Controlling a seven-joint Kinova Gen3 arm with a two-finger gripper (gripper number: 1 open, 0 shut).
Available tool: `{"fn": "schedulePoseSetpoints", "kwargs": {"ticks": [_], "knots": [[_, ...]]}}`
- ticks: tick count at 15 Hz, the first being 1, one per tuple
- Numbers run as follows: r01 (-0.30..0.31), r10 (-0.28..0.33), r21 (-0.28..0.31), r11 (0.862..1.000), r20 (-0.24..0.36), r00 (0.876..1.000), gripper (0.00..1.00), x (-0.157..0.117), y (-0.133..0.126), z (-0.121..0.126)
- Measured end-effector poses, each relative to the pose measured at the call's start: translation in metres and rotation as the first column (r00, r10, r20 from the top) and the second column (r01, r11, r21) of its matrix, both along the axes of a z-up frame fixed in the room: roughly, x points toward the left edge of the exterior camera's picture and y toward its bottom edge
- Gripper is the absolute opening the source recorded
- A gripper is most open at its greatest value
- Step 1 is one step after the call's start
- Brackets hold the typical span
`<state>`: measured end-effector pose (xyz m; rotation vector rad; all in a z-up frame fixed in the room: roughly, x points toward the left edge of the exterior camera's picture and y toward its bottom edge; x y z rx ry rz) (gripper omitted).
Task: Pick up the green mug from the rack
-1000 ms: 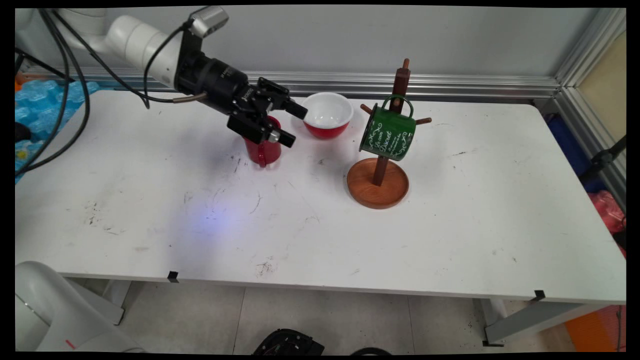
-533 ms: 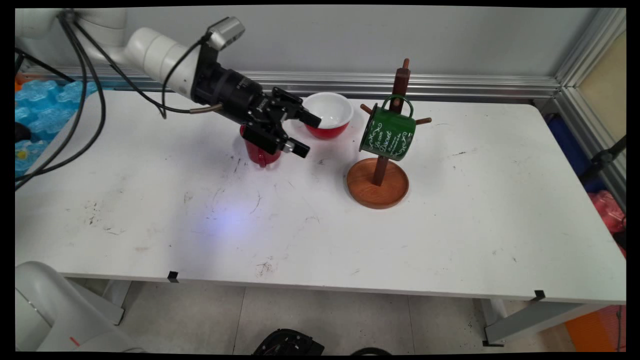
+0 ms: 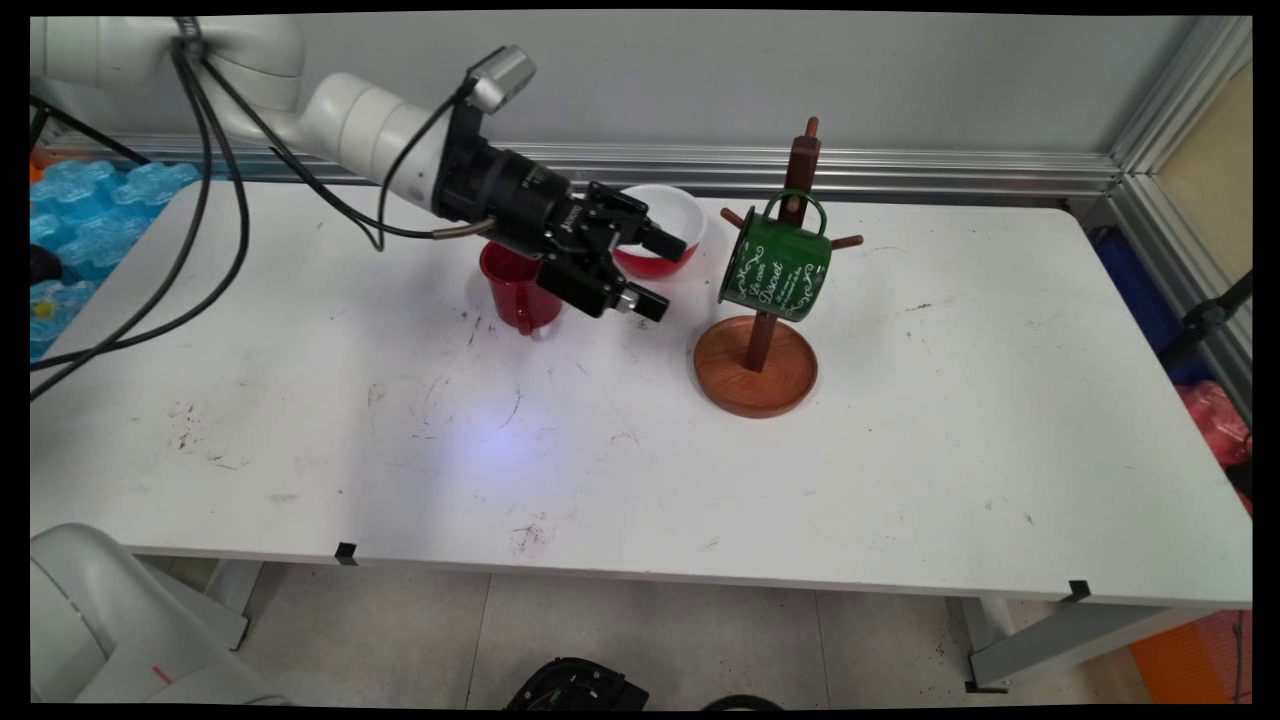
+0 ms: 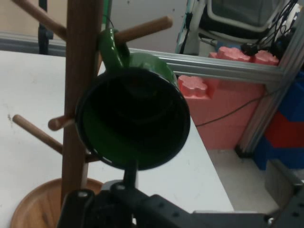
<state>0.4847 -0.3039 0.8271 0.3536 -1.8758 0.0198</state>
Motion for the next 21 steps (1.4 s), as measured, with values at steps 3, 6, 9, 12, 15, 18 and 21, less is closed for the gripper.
{"fn": "schedulePoseSetpoints", "kwargs": {"ticks": [3, 6, 9, 12, 15, 18, 21], "knots": [[-0.003, 0.003, 0.001, 1.0, -0.006, 1.0, 1.0, -0.012, -0.004, -0.004], [-0.008, 0.009, 0.003, 1.0, -0.013, 1.0, 1.0, -0.023, -0.008, -0.007], [-0.014, 0.014, 0.005, 1.0, -0.021, 1.0, 1.0, -0.032, -0.011, -0.008], [-0.018, 0.018, 0.003, 1.0, -0.026, 0.999, 1.0, -0.041, -0.013, -0.01], [-0.022, 0.022, -0.002, 1.0, -0.03, 0.999, 1.0, -0.048, -0.016, -0.01], [-0.028, 0.027, -0.007, 1.0, -0.032, 0.999, 1.0, -0.053, -0.018, -0.01], [-0.032, 0.031, -0.012, 0.999, -0.034, 0.999, 1.0, -0.056, -0.02, -0.01]]}}
